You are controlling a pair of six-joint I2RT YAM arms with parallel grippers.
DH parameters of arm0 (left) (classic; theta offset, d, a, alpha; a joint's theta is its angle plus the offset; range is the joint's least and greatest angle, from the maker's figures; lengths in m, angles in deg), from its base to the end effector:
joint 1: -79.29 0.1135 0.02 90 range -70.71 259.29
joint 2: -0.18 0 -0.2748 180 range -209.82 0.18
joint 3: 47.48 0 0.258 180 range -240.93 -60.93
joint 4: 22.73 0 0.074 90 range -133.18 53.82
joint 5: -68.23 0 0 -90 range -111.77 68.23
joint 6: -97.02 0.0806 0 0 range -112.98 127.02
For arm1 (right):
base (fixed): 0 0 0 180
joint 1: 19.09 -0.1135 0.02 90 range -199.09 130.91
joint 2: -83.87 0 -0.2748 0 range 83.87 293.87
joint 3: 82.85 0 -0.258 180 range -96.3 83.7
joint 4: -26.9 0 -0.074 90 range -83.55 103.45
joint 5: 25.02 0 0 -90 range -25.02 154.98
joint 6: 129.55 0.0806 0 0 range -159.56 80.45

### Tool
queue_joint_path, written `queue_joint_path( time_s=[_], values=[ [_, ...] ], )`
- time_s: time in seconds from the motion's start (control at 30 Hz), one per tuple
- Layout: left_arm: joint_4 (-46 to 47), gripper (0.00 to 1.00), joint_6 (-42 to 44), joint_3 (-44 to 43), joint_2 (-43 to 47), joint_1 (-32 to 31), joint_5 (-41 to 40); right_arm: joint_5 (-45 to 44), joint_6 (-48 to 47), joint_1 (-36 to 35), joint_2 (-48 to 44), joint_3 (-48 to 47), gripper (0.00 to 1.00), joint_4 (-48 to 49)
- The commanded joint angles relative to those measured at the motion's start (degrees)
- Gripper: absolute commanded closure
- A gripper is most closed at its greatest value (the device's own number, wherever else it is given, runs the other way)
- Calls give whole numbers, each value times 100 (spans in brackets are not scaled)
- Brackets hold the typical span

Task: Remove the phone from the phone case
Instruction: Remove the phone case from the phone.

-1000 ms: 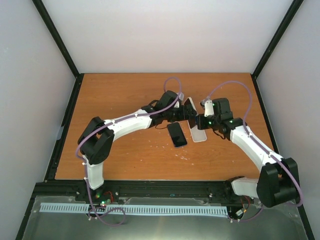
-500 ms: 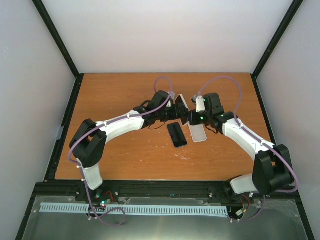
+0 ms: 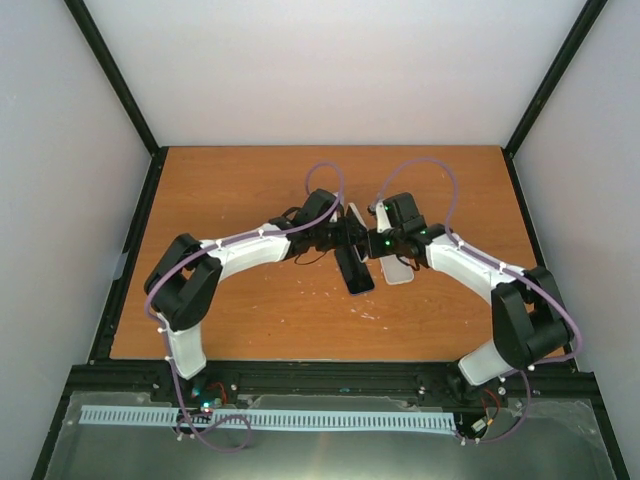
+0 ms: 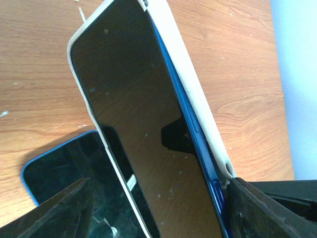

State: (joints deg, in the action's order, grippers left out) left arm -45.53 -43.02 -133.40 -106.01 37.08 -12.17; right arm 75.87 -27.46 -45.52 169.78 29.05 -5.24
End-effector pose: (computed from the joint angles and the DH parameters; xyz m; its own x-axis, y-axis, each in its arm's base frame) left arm 0.3248 -0.3128 0.1832 -0.9018 -0.2024 -0.3819 0.0957 0.7681 -0.6331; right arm 0.3018 0.1670 0.1915 -0.7846 -0.1603 -0.5989 -0.3903 0.8783 0.2762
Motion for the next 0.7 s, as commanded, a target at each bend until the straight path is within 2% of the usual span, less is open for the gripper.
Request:
queue_joint_path(
  time_s=[0.0, 0.37, 0.57, 0.67],
  values=[
    [-1455, 28, 91, 746, -211, 272, -929, -7, 158, 17, -208, -602, 97, 1395],
    [-1443, 30, 176, 1574, 335, 564, -960, 178, 345, -87, 300, -949, 97, 1559],
    [-1452, 31, 181, 1614, 353, 574, -865, -5, 303, -497, 710, -1127, 97, 1653],
    [-1456, 32, 164, 1705, 315, 632, -575, -349, 239, -751, 847, -1201, 97, 1791]
  ],
)
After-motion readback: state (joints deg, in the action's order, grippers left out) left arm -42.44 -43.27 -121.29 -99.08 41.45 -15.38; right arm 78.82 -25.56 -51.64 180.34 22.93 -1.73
